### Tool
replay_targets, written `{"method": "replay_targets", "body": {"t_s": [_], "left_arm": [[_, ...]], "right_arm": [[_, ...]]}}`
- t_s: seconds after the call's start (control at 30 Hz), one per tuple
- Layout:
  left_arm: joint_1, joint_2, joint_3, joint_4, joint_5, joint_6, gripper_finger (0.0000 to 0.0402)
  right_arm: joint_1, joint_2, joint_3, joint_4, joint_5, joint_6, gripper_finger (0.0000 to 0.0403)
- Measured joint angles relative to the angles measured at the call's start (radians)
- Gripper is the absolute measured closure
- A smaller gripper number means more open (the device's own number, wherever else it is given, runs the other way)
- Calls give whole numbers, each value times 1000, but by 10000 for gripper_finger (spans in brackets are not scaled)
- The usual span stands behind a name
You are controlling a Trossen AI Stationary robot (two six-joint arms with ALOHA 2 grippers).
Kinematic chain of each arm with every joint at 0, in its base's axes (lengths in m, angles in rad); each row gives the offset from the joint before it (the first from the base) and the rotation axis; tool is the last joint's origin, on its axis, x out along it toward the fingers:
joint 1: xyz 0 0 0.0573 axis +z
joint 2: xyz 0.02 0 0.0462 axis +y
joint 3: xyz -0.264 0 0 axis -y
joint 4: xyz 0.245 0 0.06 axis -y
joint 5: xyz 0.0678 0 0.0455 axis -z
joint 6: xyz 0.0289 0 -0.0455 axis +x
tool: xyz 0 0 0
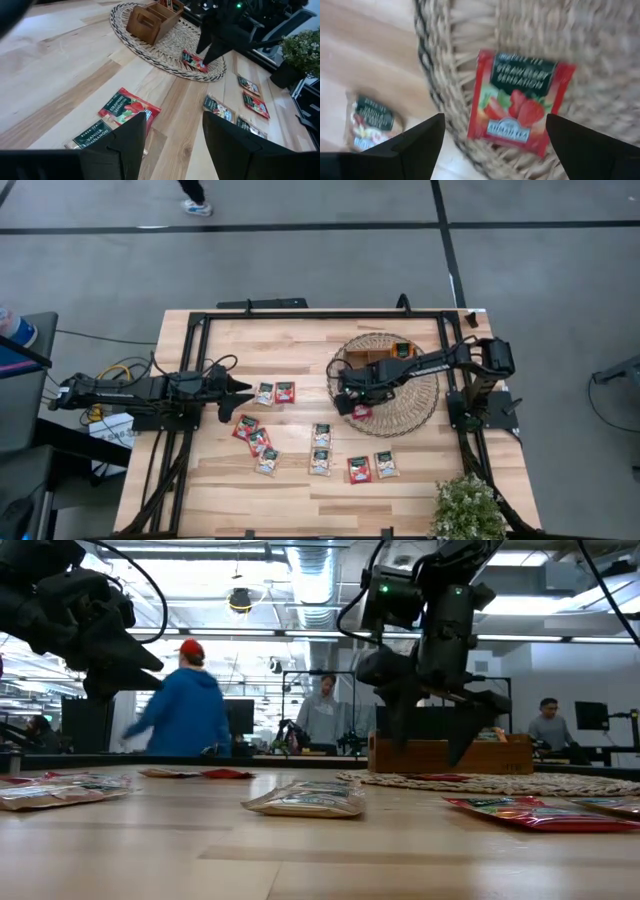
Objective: Pick & Place Tea
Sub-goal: Put the red tea pack into the middle compartment of the brown organizer
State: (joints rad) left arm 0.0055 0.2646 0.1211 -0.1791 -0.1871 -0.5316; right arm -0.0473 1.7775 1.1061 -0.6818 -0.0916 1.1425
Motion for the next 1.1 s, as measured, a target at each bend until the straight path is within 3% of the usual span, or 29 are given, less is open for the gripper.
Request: {"method": "replay_targets", "body": {"t_s": [0.5,1.1], "left_arm": [[0,3,0,-7,4,0,214],[0,5,-1,-10,14,0,214]], "right_arm": [[4,86,4,40,-10,-77,66],[6,87,2,65,-37,-80,66]]}}
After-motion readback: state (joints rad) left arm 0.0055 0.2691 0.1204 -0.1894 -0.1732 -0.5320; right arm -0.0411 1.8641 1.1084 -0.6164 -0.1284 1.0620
